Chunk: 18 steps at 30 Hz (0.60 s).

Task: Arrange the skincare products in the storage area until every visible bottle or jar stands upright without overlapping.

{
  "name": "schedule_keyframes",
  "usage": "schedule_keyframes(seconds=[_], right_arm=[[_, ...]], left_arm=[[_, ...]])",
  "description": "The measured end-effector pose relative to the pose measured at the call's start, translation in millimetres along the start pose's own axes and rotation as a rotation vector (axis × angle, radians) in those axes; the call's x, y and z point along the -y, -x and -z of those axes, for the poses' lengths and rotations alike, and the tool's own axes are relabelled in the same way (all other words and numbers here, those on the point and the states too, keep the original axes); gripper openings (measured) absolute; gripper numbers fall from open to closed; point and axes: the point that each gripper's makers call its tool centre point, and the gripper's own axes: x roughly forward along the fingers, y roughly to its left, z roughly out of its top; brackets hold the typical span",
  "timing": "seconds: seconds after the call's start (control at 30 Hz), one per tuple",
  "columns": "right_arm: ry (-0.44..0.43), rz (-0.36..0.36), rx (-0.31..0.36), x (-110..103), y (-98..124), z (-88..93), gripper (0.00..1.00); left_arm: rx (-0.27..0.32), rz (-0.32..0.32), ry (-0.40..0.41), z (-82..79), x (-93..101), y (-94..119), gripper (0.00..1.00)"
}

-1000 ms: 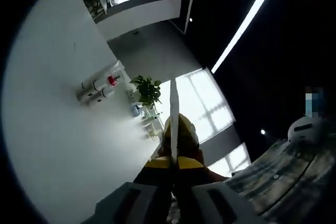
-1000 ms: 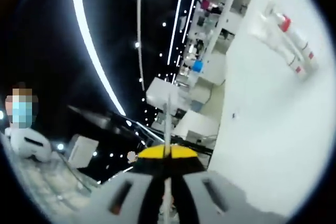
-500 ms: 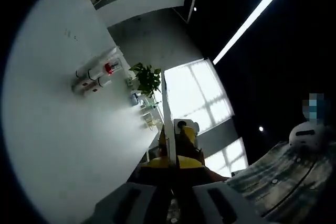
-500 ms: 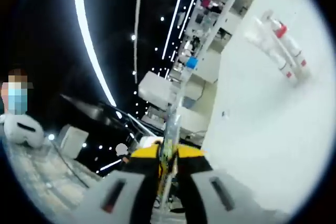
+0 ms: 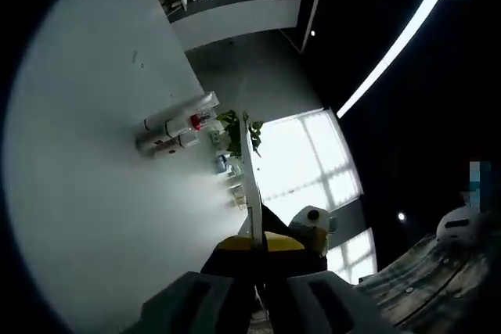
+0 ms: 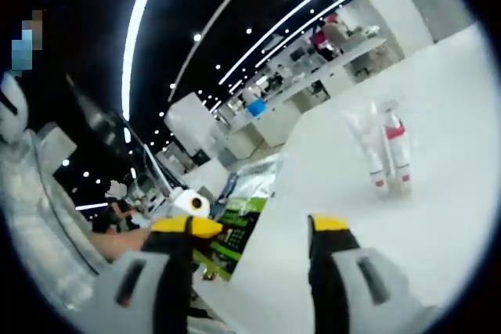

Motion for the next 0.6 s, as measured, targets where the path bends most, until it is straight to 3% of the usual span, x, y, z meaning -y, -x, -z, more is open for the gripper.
schedule_keyframes(seconds=[0.07, 0.3, 0.43, 0.5, 0.6], right_arm=[[0.007, 0.021, 0.0, 5.2, 3.8, 1.8, 0.71], [0.051, 0.11, -0.05, 28.6, 27.3, 17.6, 0.79], [0.095, 0.167, -0.062, 40.8, 37.6, 17.9, 0.8], [0.147, 0.23, -0.089, 54.2, 43.9, 18.9, 0.8], [0.179, 0.264, -0.106, 61.6, 47.8, 19.9, 0.81]], left_arm=[[0.006, -0.012, 0.006, -2.7, -5.3, -4.2, 0.01], [0.032, -0.062, 0.032, -19.1, -27.9, -17.8, 0.01], [0.043, -0.083, 0.036, -29.5, -35.8, -24.5, 0.01], [0.045, -0.092, 0.037, -33.7, -39.5, -27.7, 0.01], [0.049, -0.143, 0.035, -42.7, -53.4, -33.8, 0.01]])
